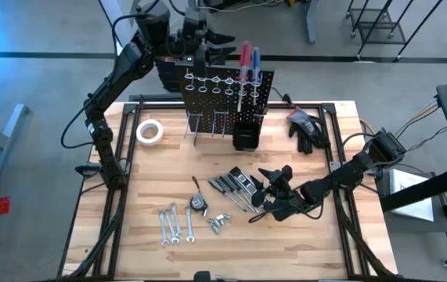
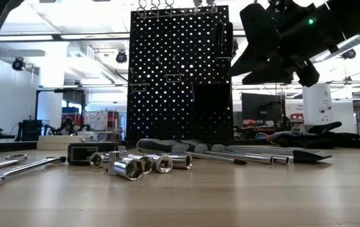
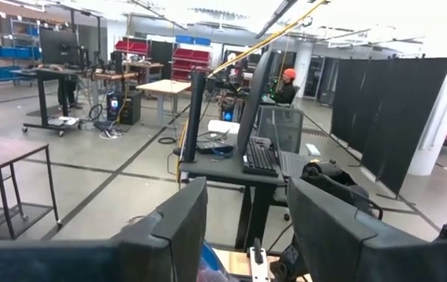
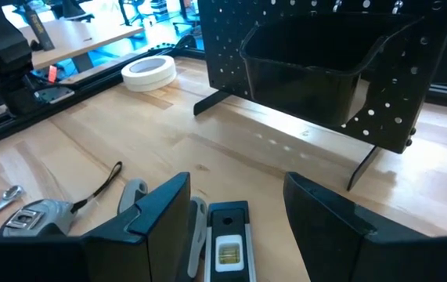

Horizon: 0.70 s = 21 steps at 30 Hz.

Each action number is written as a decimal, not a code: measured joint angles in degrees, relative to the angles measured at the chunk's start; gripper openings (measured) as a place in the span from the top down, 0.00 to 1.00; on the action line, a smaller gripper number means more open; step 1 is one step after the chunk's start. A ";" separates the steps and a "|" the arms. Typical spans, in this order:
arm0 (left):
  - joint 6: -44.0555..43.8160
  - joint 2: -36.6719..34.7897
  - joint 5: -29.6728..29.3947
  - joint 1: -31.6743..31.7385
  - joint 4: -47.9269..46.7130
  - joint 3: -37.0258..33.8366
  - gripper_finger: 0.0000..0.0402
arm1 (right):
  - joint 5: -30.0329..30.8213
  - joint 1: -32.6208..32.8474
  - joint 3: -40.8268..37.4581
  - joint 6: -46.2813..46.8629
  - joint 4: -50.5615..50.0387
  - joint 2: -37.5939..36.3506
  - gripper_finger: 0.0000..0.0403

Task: Hang tools onto peg board
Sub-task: Hang the left bit driver handle on the peg board

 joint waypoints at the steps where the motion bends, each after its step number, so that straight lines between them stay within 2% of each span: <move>1: 0.00 0.00 0.00 -0.12 -0.44 0.00 0.59 | 0.00 0.00 0.00 0.00 0.00 0.00 0.51; 4: 1.07 0.00 -0.01 -0.86 -3.15 0.00 0.61 | 0.02 0.00 0.00 -0.08 0.02 0.00 0.51; 8: 8.08 0.01 -0.29 -2.98 -10.85 -0.02 0.62 | 0.20 0.02 0.00 -0.93 0.44 0.00 0.51; 11: 12.17 -0.01 -4.32 -5.25 -16.65 -0.02 0.62 | 0.27 0.04 0.00 -1.88 1.06 0.00 0.51; 15: 16.24 -1.30 -12.91 -8.88 -22.62 -0.09 0.62 | 1.00 0.61 0.00 -2.05 1.28 0.00 0.51; 18: 17.64 -3.58 -18.40 -11.38 -26.87 -0.09 0.62 | 4.61 1.89 0.00 -2.05 1.52 0.00 0.51; 21: 17.33 -6.34 -20.95 -13.49 -30.62 -0.84 0.62 | 7.89 2.96 0.00 -2.48 3.26 0.00 0.51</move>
